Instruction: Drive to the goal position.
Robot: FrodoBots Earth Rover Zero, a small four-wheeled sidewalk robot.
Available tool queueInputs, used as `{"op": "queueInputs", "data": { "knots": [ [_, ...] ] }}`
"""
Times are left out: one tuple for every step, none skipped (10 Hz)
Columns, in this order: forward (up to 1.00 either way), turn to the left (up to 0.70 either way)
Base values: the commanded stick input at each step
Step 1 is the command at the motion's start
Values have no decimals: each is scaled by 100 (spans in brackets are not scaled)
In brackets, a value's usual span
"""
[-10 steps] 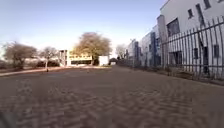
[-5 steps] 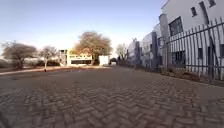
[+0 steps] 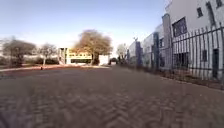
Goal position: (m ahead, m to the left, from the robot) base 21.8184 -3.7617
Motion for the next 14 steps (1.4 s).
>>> {"op": "queueInputs", "data": {
  "knots": [
    [100, 0],
    [100, 0],
    [100, 0],
    [100, 0],
    [100, 0],
    [100, 0],
    [100, 0],
    [100, 0],
    [100, 0],
    [100, 0],
    [100, 0],
    [100, 0],
    [100, 0],
    [100, 0]
  ]
}}
